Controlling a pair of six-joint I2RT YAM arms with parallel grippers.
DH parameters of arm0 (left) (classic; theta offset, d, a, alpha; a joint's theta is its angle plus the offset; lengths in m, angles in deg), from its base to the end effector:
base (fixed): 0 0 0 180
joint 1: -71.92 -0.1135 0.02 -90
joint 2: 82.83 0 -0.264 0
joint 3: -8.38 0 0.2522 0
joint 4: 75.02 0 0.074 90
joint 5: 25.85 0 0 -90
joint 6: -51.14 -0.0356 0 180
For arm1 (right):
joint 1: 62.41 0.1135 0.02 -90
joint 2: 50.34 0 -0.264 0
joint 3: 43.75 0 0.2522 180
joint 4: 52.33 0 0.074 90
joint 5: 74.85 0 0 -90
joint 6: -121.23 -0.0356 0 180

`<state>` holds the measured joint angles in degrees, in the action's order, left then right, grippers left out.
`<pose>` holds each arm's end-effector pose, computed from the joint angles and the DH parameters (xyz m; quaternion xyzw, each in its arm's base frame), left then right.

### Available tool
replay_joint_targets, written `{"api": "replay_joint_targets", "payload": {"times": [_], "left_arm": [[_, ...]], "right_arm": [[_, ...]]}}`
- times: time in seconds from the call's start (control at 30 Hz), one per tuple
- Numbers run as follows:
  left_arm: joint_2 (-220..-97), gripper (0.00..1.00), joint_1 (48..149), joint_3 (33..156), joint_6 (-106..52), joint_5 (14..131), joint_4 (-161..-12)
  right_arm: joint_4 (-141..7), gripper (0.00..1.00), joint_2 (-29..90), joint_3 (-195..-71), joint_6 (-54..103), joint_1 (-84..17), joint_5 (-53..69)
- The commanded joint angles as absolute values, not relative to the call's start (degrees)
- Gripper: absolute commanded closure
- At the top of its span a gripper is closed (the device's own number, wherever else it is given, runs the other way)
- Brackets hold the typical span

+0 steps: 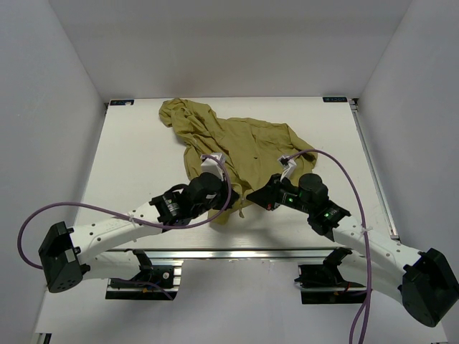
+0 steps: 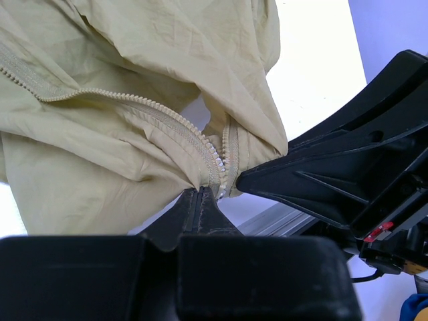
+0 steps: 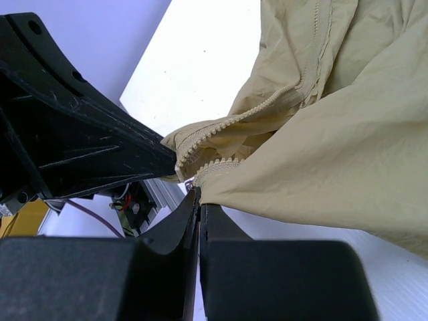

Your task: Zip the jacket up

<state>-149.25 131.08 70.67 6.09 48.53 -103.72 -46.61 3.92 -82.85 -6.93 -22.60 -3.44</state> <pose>0.1399 -0.2157 0.2786 0.0431 0.8713 -0.3004 0.3856 0.1583 0.1467 0.2442 -0.1153 0.7513 0.4972 0.4184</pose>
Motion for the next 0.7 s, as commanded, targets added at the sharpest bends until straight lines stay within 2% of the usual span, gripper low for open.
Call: {"api": "replay_joint_targets", "payload": {"times": [0.0, 0.67], "left_arm": [[-146.91, 1.00, 130.98, 70.22, 6.67, 48.59, -103.28], [-148.22, 1.00, 130.98, 70.83, 6.93, 48.94, -103.72]], "right_arm": [[-46.23, 1.00, 3.71, -83.26, -6.13, -22.77, -4.80], [-43.94, 1.00, 3.36, -83.53, -6.48, -22.77, -4.54]]}}
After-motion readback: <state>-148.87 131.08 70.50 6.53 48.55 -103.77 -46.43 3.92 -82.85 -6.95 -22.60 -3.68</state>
